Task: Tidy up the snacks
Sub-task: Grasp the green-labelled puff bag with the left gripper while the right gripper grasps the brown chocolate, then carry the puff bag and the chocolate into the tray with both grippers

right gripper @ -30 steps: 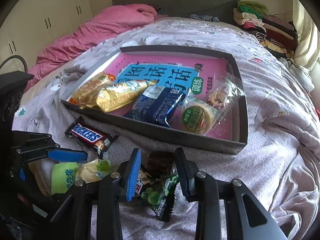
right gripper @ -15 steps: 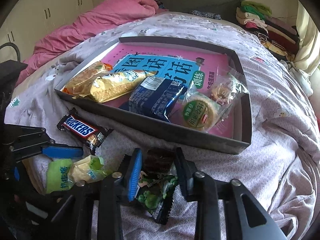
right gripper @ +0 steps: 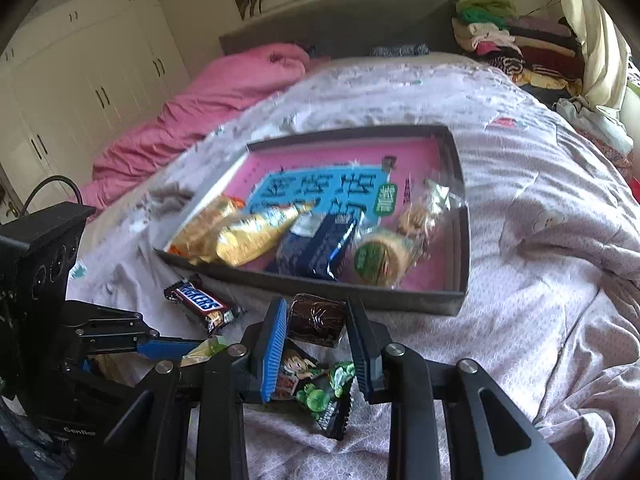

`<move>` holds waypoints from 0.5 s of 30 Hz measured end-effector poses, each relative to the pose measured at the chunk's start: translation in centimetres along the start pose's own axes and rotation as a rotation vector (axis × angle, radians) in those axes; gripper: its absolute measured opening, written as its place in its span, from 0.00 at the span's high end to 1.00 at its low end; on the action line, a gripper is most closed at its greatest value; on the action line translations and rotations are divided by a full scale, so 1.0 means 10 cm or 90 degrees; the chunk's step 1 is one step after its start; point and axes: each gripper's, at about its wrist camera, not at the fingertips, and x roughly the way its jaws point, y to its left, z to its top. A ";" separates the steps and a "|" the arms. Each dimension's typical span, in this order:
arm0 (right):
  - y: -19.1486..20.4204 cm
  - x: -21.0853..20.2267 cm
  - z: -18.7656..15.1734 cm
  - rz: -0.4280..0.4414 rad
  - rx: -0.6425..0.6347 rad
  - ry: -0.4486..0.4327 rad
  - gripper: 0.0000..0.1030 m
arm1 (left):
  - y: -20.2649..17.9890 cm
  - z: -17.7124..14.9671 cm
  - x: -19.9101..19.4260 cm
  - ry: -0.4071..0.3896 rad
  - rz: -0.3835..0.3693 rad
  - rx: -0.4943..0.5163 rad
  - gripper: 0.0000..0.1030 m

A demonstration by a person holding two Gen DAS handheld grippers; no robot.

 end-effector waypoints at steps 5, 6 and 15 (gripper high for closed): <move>0.01 -0.11 0.05 0.010 0.000 -0.037 0.70 | 0.03 0.05 -0.22 -0.037 0.007 -0.002 0.65; 0.02 -0.12 0.07 0.012 -0.001 -0.044 0.70 | 0.05 0.07 -0.27 -0.045 0.009 -0.004 0.65; -0.01 -0.24 0.14 0.009 0.006 -0.090 0.70 | 0.36 0.23 -0.59 -0.116 0.049 -0.046 0.65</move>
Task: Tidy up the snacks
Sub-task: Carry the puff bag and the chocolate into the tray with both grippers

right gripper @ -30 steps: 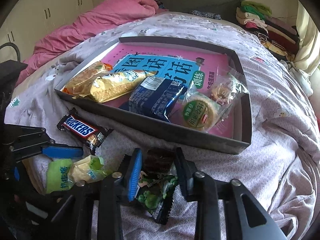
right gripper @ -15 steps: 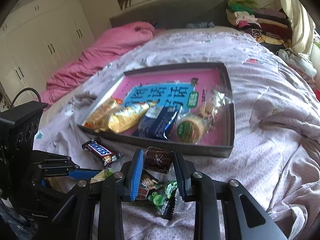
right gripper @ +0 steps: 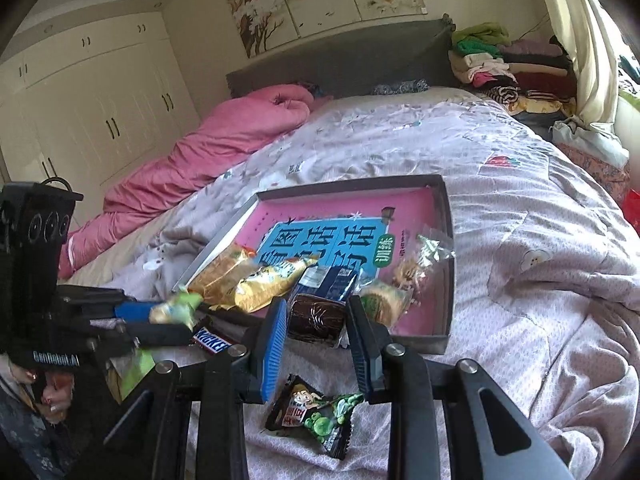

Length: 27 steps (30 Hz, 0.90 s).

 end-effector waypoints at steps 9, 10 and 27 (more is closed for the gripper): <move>-0.05 -0.05 0.05 -0.010 0.011 -0.022 0.70 | 0.32 0.16 -0.11 -0.053 0.052 -0.042 0.65; -0.06 -0.05 0.05 -0.013 0.012 -0.025 0.70 | 0.34 0.18 -0.11 -0.056 0.054 -0.046 0.65; -0.20 -0.08 0.11 -0.051 0.032 -0.052 0.70 | 0.51 0.37 0.02 -0.091 0.086 -0.066 0.65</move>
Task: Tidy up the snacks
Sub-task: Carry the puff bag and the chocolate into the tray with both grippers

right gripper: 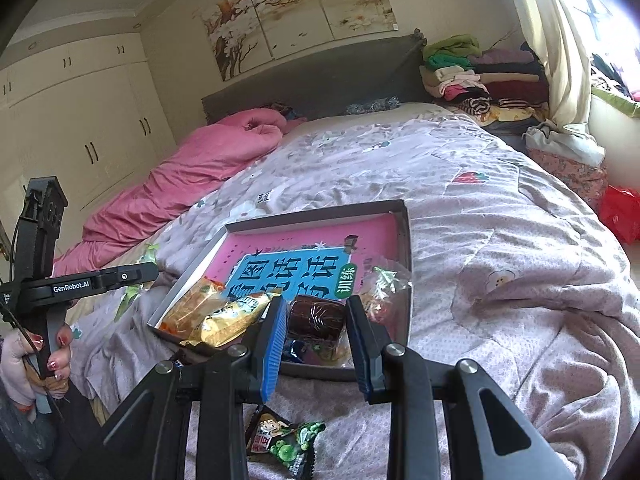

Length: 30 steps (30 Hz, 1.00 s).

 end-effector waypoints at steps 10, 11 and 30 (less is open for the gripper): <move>-0.08 0.01 0.03 -0.027 0.008 -0.004 0.70 | 0.07 -0.05 0.21 0.017 0.021 -0.002 0.65; -0.09 0.01 0.02 -0.029 0.011 -0.003 0.70 | 0.08 -0.06 0.22 0.017 0.023 0.000 0.65; -0.17 0.25 -0.05 -0.071 0.002 0.046 0.70 | 0.05 -0.09 0.45 0.024 0.043 0.031 0.65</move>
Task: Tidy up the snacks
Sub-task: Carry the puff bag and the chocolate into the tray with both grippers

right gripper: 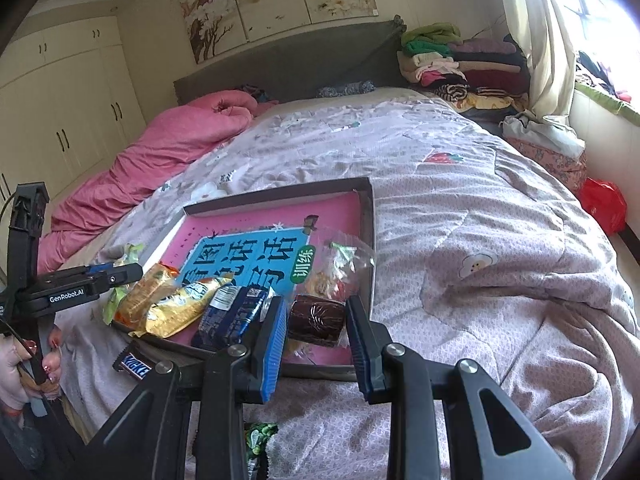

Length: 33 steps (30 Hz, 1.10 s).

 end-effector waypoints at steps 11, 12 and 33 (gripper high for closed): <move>0.00 0.11 -0.02 -0.002 -0.006 0.018 0.70 | 0.01 -0.01 0.10 0.008 -0.006 -0.004 0.65; 0.00 0.12 -0.03 -0.002 -0.006 0.020 0.70 | 0.00 -0.01 0.10 0.009 -0.007 -0.004 0.65; 0.13 0.25 -0.10 0.019 -0.030 0.054 0.70 | -0.03 0.02 0.25 0.014 -0.017 -0.001 0.65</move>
